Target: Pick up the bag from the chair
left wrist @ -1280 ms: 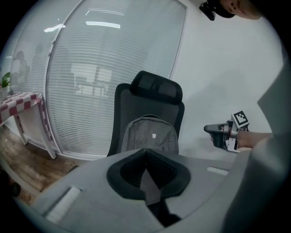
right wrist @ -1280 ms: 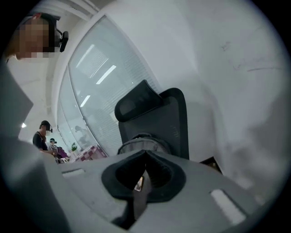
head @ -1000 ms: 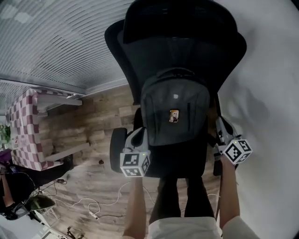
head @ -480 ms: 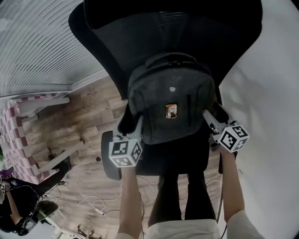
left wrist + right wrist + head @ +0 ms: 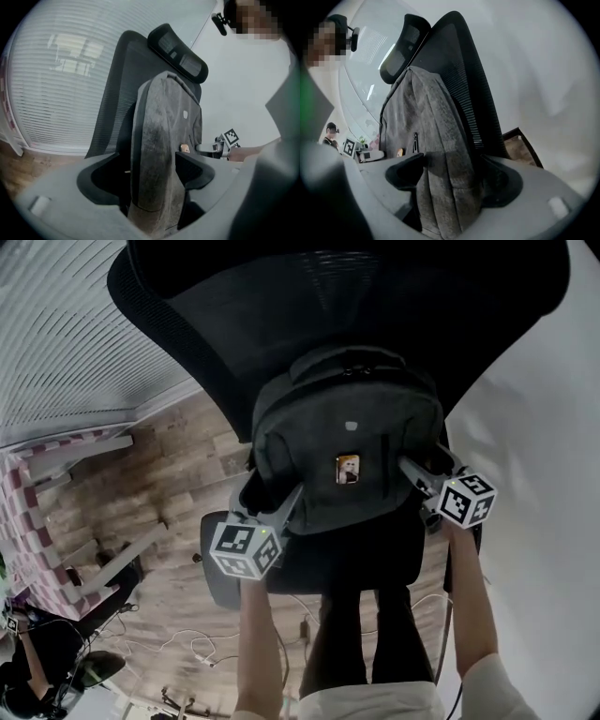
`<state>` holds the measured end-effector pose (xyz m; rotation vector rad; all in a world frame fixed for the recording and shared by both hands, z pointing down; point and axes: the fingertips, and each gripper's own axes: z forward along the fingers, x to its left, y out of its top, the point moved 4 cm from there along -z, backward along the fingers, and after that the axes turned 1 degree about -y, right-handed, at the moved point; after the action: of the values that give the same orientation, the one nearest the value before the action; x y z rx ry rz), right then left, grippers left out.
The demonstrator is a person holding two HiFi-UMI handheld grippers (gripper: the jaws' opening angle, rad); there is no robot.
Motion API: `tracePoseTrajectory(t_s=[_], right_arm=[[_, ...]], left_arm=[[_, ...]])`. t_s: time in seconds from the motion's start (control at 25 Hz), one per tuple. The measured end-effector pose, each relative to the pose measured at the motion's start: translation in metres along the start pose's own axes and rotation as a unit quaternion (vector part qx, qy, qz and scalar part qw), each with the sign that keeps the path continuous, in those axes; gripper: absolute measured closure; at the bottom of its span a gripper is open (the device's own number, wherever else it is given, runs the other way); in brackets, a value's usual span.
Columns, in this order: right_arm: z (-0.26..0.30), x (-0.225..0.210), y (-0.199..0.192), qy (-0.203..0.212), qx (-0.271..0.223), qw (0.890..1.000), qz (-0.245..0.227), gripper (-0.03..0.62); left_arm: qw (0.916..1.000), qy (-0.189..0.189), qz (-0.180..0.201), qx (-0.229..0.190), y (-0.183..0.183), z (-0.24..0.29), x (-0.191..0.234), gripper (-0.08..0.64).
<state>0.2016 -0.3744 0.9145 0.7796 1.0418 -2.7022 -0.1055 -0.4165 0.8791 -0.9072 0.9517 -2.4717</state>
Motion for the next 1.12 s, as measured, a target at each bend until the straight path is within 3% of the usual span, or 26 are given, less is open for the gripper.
tracePoseTrajectory(t_s=[0.28, 0.52, 0.76, 1.12], right_arm=[[0.014, -0.006, 0.000, 0.026, 0.018, 0.999, 0.018, 0.224], [0.017, -0.002, -0.001, 0.016, -0.001, 1.000, 0.013, 0.224], [-0.001, 0.011, -0.003, 0.010, -0.027, 0.999, -0.026, 0.274], [-0.036, 0.054, 0.005, 0.036, -0.047, 0.993, -0.102, 0.314]], left_arm=[[0.9989, -0.021, -0.011, 0.040, -0.018, 0.048, -0.005, 0.207], [0.9987, -0.034, 0.001, 0.038, -0.016, 0.046, -0.002, 0.212], [0.9981, -0.046, 0.032, 0.026, -0.021, 0.034, -0.018, 0.296], [0.9977, -0.024, 0.059, -0.025, -0.021, -0.015, -0.046, 0.399]])
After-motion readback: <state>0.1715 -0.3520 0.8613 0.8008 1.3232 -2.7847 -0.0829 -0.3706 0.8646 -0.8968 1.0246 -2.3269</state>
